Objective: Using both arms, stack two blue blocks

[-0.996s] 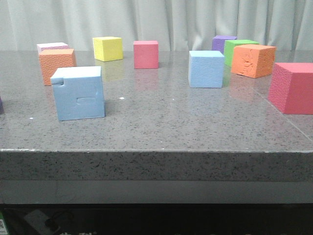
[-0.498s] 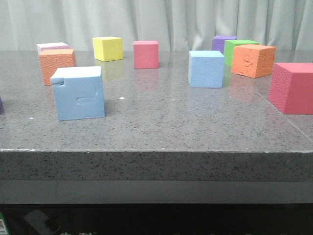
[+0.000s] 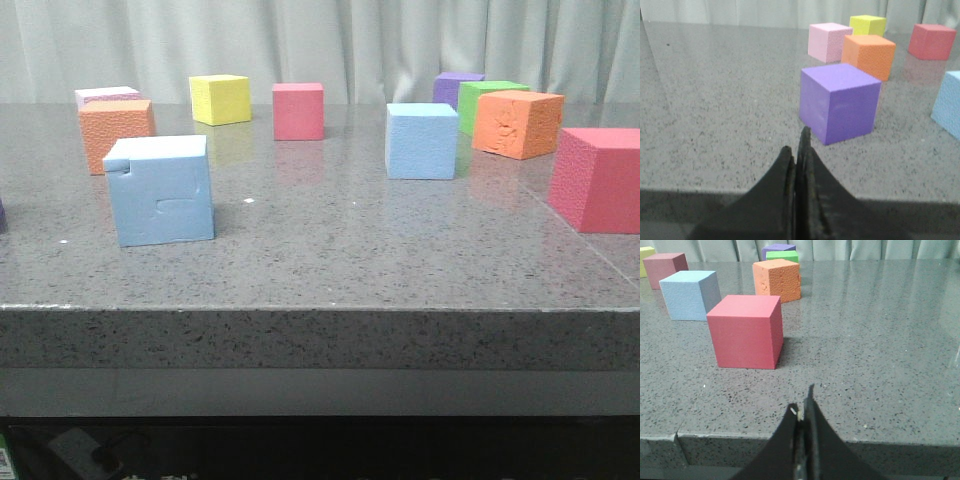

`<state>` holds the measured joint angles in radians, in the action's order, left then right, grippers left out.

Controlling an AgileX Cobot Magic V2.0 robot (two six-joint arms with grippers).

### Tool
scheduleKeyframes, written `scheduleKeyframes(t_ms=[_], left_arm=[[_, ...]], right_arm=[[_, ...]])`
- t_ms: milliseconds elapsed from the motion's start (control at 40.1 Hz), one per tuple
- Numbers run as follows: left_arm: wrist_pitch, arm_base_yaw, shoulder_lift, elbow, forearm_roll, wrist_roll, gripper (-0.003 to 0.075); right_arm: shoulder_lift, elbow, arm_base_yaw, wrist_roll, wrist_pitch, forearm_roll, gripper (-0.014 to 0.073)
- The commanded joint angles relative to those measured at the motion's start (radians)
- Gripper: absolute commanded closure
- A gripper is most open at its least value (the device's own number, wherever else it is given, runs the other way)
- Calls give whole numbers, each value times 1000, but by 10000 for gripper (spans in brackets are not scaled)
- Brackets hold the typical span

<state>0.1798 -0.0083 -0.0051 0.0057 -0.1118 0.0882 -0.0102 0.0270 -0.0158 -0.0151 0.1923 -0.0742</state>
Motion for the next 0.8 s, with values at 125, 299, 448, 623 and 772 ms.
scheduleKeyframes(t_ms=[125,299,448,623,772], left_arm=[[-222,-5,-23,36,-22,-8,738],[-244,-5,-23,36,-22,-8,738],[-244,-5,-23,36,-22,-8,738],[-294,-5,-23,36,-22,-8,738],[-393,-5,-23,36,-22,-8,738]], right_arm=[[-19,0,6,8,-174,4,697],[-19,0,6,8,-202,4,697],[-19,0,6,8,-201,4,697],[-19,0,6,8,-207,4,697],[-19,0,6,7,-288,-13,697]])
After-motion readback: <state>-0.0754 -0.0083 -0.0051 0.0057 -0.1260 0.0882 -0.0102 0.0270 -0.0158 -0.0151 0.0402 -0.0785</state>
